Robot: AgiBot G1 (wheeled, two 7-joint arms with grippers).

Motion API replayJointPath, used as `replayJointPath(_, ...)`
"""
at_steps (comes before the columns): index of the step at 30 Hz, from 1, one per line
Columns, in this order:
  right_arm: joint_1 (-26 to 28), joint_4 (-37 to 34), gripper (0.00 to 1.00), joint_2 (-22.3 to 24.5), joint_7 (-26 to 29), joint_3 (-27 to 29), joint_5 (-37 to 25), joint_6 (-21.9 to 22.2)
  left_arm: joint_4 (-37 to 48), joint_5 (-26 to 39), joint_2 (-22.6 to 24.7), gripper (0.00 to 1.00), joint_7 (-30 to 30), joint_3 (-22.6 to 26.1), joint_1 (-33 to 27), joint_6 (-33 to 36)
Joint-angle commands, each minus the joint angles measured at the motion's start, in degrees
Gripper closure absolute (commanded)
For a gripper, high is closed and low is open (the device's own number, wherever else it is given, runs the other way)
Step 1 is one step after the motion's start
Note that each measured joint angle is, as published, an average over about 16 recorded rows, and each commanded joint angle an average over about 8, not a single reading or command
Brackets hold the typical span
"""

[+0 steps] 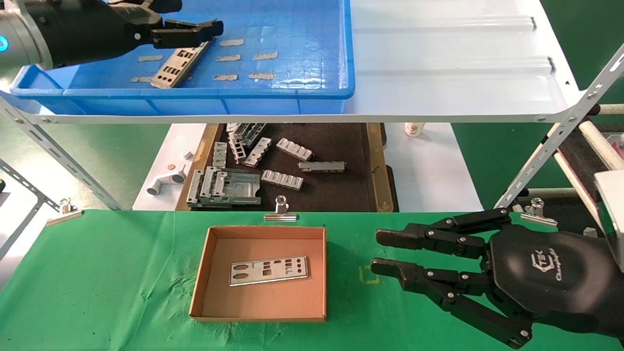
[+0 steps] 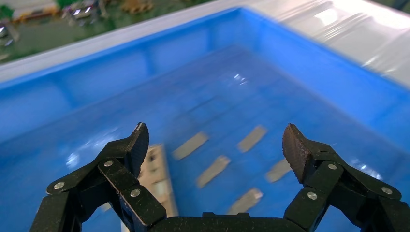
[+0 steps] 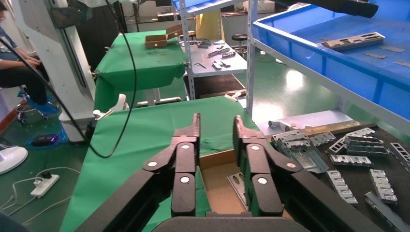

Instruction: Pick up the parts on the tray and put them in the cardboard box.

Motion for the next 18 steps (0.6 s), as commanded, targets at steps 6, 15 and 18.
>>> replayJointPath(6, 0.0, 0.0, 1.0, 0.0, 0.0, 0.0, 0.0, 0.0, 7.7, 4.0, 2.4, 0.0, 1.1, 2.3, -4.0, -4.4)
replayJointPath(15, 0.0, 0.0, 1.0, 0.0, 0.0, 0.0, 0.0, 0.0, 11.0, 5.3, 3.3, 0.23, 2.9, 3.2, -4.8, -3.5)
replayJointPath(18, 0.0, 0.0, 1.0, 0.0, 0.0, 0.0, 0.0, 0.0, 11.7, 5.2, 3.6, 0.57, 3.2, 3.1, -5.0, -3.9)
